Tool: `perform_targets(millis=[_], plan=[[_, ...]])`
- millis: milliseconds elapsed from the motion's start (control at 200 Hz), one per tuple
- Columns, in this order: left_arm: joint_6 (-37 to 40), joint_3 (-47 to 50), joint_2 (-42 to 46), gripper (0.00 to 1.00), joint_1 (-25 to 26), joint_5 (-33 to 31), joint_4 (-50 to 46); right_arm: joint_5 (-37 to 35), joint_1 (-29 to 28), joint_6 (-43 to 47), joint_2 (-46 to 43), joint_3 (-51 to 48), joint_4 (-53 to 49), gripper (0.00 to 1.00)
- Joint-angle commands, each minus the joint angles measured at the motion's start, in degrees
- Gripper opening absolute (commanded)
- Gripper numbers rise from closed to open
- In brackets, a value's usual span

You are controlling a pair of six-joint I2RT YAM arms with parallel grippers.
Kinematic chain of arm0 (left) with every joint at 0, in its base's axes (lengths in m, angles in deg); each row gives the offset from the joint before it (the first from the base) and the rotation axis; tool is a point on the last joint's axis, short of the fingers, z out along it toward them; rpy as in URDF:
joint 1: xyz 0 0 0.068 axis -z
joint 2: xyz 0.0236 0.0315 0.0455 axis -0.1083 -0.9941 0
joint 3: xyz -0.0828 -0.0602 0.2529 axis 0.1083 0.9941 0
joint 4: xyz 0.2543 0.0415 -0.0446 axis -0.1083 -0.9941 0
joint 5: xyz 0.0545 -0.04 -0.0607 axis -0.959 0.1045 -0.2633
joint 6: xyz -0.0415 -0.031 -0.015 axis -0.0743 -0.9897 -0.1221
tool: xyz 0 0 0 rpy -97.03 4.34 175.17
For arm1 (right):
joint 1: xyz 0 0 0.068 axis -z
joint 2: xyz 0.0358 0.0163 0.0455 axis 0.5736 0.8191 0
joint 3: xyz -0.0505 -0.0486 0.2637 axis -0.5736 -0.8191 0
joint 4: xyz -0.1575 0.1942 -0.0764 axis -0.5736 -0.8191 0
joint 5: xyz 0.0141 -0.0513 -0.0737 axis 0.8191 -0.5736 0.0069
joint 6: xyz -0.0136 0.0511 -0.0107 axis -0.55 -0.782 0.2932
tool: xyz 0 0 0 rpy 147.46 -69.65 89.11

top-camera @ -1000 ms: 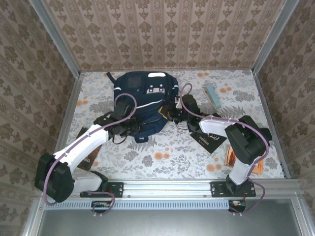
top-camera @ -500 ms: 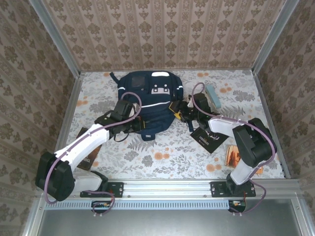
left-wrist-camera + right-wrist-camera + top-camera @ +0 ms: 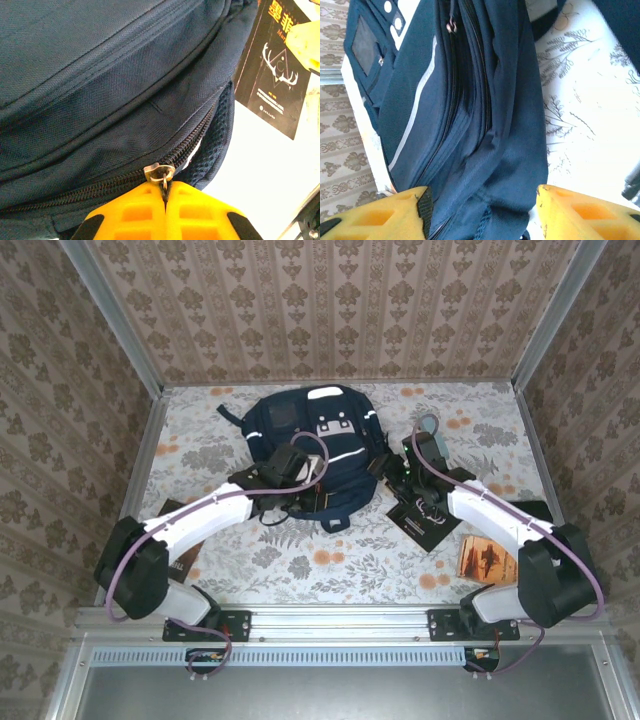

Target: Pack the student bag

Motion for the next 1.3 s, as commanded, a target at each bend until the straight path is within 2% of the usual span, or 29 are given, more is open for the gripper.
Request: perform_targets(millis=[0,140,275,325,505,690,765,850,1095,1235,1295], plan=[[1.9,-3.4,-1.0,0.00,1.0,2.0,3.8,-0.2,-1.4,-6.2,1.5,2.8,-5.1,0.55],[2.5,-4.3,-2.0,0.00,1.8,2.3,3.6,2.4,-3.2,-7.8,7.8,7.5,-5.8,0.46],[2.6,-4.5,-2.4,0.00,1.9,2.1,3.5,1.1,-5.1,-8.1,11.9,10.7,-6.6,0.40],[2.6,-4.4,-2.4,0.00,2.0,2.0,3.4,0.4,-5.2,-8.3,13.0,11.4,-7.2,0.34],[3.4,-4.7,-2.2,0.00,1.9,-0.4,0.8,-3.4,-5.3,-6.4,14.2,12.1,-9.8,0.15],[7.0,-4.6,-0.4,0.00,-0.4,-4.5,-5.9,-6.9,-4.3,-2.2,13.2,12.1,-12.5,0.04],[10.3,-4.3,1.1,0.00,-3.0,-6.3,-9.8,-7.5,-3.7,0.0,12.5,11.8,-13.2,0.03],[12.8,-3.3,3.2,0.00,-7.2,-4.8,-11.9,-8.2,-3.4,3.9,11.6,11.6,-13.3,0.01],[18.1,-1.5,5.4,0.00,-14.5,-2.1,-12.5,-9.6,-1.9,7.2,10.7,10.5,-13.1,0.00],[20.2,-1.1,5.8,0.00,-17.0,-2.8,-12.2,-10.0,-0.6,7.8,10.2,9.8,-12.2,0.00],[20.3,-0.7,6.0,0.00,-20.0,-2.9,-11.4,-10.2,0.0,8.5,10.1,9.7,-11.8,0.00]])
